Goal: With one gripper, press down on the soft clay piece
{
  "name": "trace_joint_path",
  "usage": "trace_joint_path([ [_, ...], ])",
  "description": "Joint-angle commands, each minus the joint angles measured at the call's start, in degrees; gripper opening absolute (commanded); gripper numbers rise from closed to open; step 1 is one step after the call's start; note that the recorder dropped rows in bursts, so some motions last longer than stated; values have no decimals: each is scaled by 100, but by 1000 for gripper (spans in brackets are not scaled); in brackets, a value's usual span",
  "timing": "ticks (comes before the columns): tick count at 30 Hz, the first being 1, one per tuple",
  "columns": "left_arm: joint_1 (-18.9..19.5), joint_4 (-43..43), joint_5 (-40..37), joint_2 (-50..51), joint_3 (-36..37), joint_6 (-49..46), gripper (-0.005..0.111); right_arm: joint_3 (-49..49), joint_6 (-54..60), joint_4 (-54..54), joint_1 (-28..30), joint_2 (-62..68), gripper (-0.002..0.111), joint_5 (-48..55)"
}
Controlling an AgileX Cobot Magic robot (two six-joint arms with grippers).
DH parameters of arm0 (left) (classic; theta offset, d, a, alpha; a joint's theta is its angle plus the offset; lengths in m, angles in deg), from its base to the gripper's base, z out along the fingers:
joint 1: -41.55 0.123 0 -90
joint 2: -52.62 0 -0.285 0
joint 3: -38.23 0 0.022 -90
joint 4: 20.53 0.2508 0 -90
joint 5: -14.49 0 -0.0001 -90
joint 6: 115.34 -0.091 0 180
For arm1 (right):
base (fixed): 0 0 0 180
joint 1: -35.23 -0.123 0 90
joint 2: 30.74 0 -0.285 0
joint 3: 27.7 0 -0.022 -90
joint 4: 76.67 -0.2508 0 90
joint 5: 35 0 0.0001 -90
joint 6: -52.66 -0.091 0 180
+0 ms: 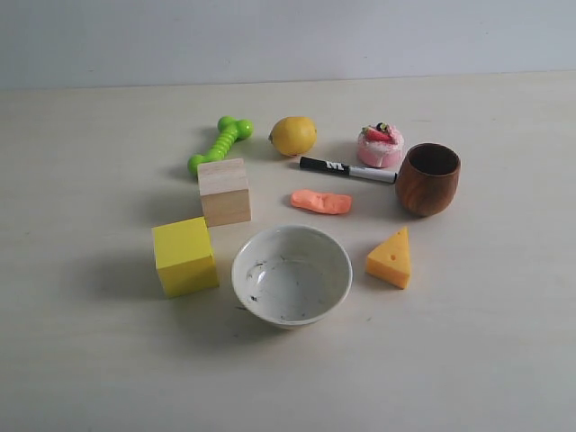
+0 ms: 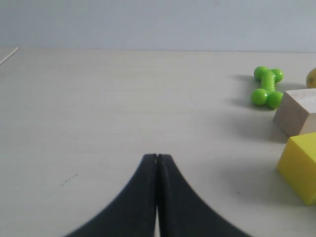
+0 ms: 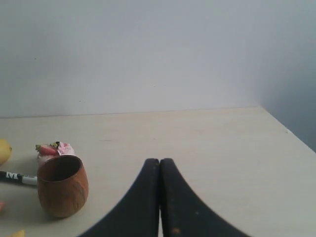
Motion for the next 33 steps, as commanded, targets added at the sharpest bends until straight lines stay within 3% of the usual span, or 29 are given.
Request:
trace_joint_path([
  [1,-33,-33,49,-39,-19,7,0,488,91,-125,38,-593,0,-244],
  [11,-33,-33,49,-39,-19,7,0,770,-241,202,38,-1020,0,494],
  [33,-33,-33,49,-39,-19,7,0,770,-241,259,38,-1020,0,804],
])
